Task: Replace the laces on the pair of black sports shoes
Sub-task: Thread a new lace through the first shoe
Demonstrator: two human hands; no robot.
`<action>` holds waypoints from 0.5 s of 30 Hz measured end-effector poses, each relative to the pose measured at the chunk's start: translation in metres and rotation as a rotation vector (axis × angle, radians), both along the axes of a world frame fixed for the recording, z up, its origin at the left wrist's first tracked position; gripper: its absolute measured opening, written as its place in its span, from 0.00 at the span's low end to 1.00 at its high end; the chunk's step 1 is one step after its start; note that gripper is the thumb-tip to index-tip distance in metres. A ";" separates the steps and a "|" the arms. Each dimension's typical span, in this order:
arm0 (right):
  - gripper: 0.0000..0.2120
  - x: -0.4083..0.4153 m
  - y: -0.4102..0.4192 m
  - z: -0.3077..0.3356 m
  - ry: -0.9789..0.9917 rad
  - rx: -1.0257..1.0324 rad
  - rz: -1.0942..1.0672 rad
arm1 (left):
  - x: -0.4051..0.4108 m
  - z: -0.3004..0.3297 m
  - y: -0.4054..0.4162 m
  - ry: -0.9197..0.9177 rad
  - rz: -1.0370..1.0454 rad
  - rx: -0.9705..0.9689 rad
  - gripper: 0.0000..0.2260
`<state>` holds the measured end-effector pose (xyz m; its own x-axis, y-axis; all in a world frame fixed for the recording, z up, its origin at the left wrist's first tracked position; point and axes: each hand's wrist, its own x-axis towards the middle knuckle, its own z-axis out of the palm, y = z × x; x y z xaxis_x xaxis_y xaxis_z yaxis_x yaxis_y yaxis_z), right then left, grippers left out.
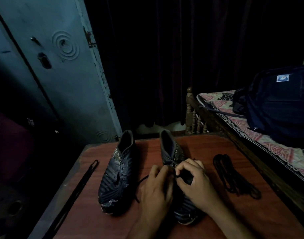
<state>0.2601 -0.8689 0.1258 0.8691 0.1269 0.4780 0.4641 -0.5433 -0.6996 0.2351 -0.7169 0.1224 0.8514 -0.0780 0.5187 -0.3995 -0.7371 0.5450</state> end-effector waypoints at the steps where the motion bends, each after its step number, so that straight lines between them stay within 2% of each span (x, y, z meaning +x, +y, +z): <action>1: 0.12 0.001 0.000 -0.001 -0.004 -0.013 -0.008 | -0.001 0.001 0.000 -0.003 -0.007 0.002 0.08; 7: 0.05 0.001 -0.002 -0.002 -0.012 -0.123 -0.002 | -0.004 0.008 -0.001 -0.015 -0.084 0.046 0.06; 8: 0.07 0.001 -0.002 -0.002 -0.006 -0.155 -0.007 | -0.005 0.008 -0.001 -0.015 -0.083 0.058 0.07; 10: 0.18 0.003 -0.002 -0.003 -0.018 -0.209 -0.030 | -0.006 0.008 -0.002 -0.006 -0.080 0.045 0.08; 11: 0.20 0.003 -0.002 -0.002 -0.045 -0.215 -0.046 | -0.005 0.007 -0.002 -0.007 -0.081 0.007 0.08; 15: 0.17 0.002 0.001 -0.001 -0.129 -0.090 -0.053 | 0.007 -0.001 0.004 0.048 -0.058 -0.246 0.11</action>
<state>0.2625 -0.8680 0.1249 0.8077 0.1300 0.5751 0.5161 -0.6274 -0.5831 0.2426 -0.7128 0.1209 0.8733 -0.0034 0.4872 -0.4064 -0.5567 0.7245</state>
